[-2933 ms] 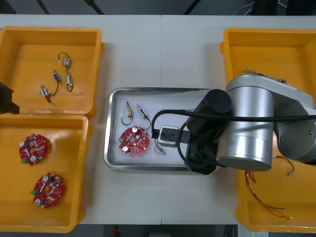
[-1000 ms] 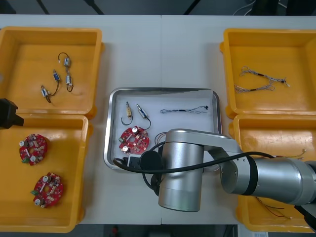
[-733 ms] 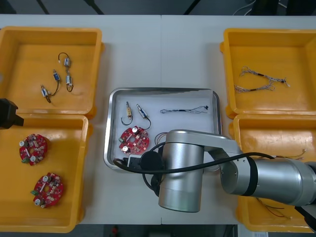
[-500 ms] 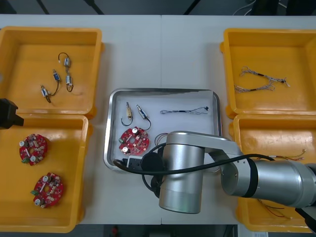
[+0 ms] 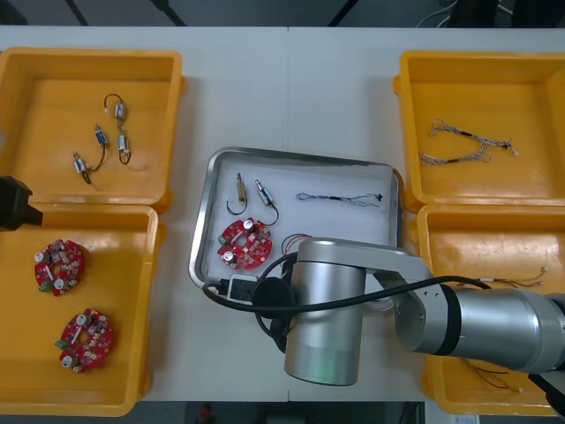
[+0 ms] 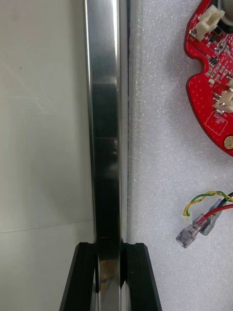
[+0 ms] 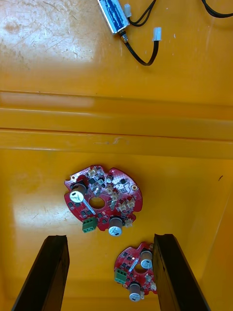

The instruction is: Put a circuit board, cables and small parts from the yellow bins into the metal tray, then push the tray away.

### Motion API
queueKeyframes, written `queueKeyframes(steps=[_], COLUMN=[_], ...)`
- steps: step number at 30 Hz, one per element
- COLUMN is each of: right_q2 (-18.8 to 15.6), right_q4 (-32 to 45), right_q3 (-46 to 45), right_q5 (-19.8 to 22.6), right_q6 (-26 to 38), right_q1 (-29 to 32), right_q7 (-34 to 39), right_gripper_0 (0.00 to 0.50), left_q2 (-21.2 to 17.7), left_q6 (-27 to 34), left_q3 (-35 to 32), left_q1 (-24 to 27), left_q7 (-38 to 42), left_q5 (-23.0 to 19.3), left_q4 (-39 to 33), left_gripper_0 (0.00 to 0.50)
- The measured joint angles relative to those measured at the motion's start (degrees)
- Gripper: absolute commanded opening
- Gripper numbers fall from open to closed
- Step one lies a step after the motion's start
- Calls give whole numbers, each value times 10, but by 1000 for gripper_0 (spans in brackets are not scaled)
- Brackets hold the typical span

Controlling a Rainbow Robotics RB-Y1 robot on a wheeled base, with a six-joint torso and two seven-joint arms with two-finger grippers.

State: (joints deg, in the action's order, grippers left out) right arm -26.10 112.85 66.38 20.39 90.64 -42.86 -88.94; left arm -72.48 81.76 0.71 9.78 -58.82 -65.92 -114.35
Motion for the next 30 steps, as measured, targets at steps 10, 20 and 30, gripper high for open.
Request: queueKeyframes(steps=[10,20,30], right_q2=[-30,-37,-36], right_q4=[-2,-55,-128], right_q3=[24,44,44], right_q5=[-10,-10,-5], right_q6=[-44,-105,-175], right_q1=[-39,-102,-152], right_q7=[0,-6,-16], right_gripper_0=[0,0,0], left_q2=[0,0,0], left_q6=[0,0,0], left_q3=[0,0,0], left_q1=[0,0,0], left_q7=[0,0,0], left_q5=[0,0,0], left_q4=[0,0,-1], left_gripper_0=[500,500,500])
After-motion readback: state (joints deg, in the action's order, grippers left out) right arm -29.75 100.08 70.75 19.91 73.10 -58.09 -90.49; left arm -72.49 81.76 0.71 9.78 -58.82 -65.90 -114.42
